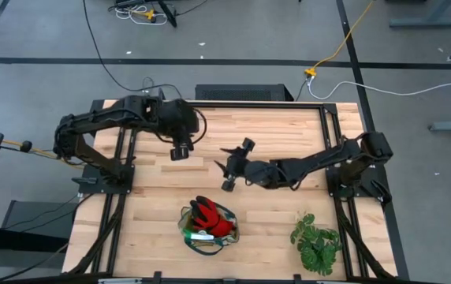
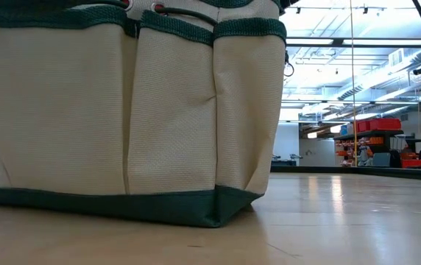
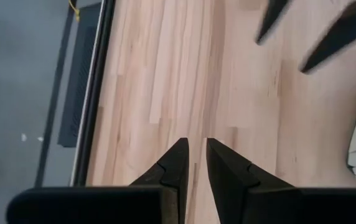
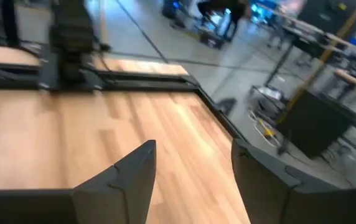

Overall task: Pick & Place Garden tools in Gardening bag
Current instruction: Return to Home Position

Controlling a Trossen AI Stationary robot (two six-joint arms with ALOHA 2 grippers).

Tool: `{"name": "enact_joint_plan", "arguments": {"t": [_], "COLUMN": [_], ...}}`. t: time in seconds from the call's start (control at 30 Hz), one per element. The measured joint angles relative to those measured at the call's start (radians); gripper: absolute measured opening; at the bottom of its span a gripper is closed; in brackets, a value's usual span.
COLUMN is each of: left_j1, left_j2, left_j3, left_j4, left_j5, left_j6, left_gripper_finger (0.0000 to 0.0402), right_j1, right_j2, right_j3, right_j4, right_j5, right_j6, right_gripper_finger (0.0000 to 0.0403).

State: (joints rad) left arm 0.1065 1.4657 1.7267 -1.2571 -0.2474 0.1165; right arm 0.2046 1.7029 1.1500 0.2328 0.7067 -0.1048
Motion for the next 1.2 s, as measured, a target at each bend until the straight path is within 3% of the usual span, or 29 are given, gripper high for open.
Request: {"name": "enact_joint_plan", "arguments": {"t": [0.13, 0.23, 0.33, 0.43, 0.63, 0.8, 1.03, 1.2], "left_j1": [0.04, 0.062, 0.085, 0.105, 0.124, 0.126, 0.125, 0.123], "left_j2": [0.0, -0.026, -0.106, -0.223, -0.508, -0.72, -0.953, -1.026], "left_j3": [0.0, -0.05, -0.207, -0.413, -0.786, -1.013, -1.261, -1.322], "left_j4": [-0.012, 0.026, 0.12, 0.206, 0.486, 0.667, 0.8, 0.979], "left_j5": [0.038, 0.071, 0.112, 0.113, 0.167, 0.21, 0.226, 0.218], "left_j6": [0.007, 0.026, 0.027, 0.02, -0.015, -0.027, -0.111, -0.257], "left_gripper_finger": [0.0062, 0.0062, 0.0062, 0.0061, 0.0061, 0.0061, 0.0061, 0.0061], "right_j1": [-0.038, -0.069, -0.109, -0.144, -0.204, -0.241, -0.264, -0.264], "right_j2": [-0.018, -0.028, -0.052, -0.09, -0.221, -0.34, -0.472, -0.521], "right_j3": [0.0, -0.012, -0.066, -0.163, -0.422, -0.637, -0.88, -0.974], "right_j4": [-0.105, -0.15, -0.135, -0.076, 0.157, 0.36, 0.596, 0.72], "right_j5": [0.01, -0.054, -0.144, -0.17, -0.309, -0.384, -0.383, -0.384], "right_j6": [0.023, 0.042, 0.064, 0.094, 0.14, 0.187, 0.223, 0.224], "right_gripper_finger": [0.0208, 0.0208, 0.0208, 0.0208, 0.0208, 0.0208, 0.0208, 0.0208]}}
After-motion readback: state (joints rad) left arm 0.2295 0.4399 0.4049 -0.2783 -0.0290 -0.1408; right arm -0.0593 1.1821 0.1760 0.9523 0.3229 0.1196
